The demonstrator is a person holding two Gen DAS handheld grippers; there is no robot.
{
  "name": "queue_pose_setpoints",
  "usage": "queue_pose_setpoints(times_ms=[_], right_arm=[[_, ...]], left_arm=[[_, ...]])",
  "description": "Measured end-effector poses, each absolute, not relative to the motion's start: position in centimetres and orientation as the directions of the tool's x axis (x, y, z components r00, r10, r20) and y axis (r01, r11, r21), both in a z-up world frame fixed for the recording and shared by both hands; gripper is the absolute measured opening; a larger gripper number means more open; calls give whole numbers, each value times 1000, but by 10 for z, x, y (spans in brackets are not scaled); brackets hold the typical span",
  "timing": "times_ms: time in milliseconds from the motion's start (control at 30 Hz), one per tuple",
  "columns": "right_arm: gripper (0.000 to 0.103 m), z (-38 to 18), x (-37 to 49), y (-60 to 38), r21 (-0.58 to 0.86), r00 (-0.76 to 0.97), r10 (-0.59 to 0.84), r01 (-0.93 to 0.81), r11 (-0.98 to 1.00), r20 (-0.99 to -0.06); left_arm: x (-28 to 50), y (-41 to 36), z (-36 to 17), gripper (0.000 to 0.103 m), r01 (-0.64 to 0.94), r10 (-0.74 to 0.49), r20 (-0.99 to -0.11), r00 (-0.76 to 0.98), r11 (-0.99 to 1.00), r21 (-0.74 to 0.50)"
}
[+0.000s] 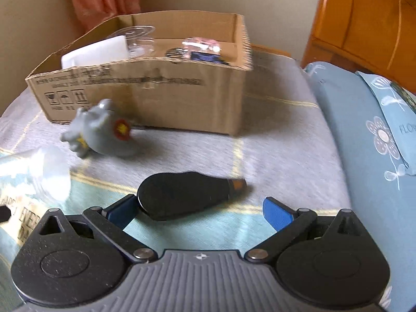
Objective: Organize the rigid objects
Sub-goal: 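Close left gripper on the clear jar while right grips the black oval case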
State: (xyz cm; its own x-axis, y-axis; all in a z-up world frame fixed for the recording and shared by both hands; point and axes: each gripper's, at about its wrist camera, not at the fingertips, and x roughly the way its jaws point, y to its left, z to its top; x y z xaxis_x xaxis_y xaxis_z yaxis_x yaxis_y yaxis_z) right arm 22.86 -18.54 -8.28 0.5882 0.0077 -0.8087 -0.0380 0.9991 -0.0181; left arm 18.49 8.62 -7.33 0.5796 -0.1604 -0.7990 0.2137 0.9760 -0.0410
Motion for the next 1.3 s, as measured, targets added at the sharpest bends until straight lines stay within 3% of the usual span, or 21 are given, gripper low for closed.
queue_pose_setpoints(times_ms=[233,467,733,1300], right_arm=[[103,-87,228,-199,-16,616,18,-50,999,-787],[103,-89,228,-204,-12,644,35,-69,998,-764],[103,-89,221,-208,-4,667,58,-92,996,-743],[103,-91,221,-215,-17,681,127,-201,980,-721]], left_arm=[[194,99,-73,99,134,-75,-800,595,991,7],[183,74,-72,99,268,-217,-807,549,960,-75],[196,41,-58,99,260,-288,-779,556,951,-165],[211,20,-64,99,199,-73,-778,624,978,68]])
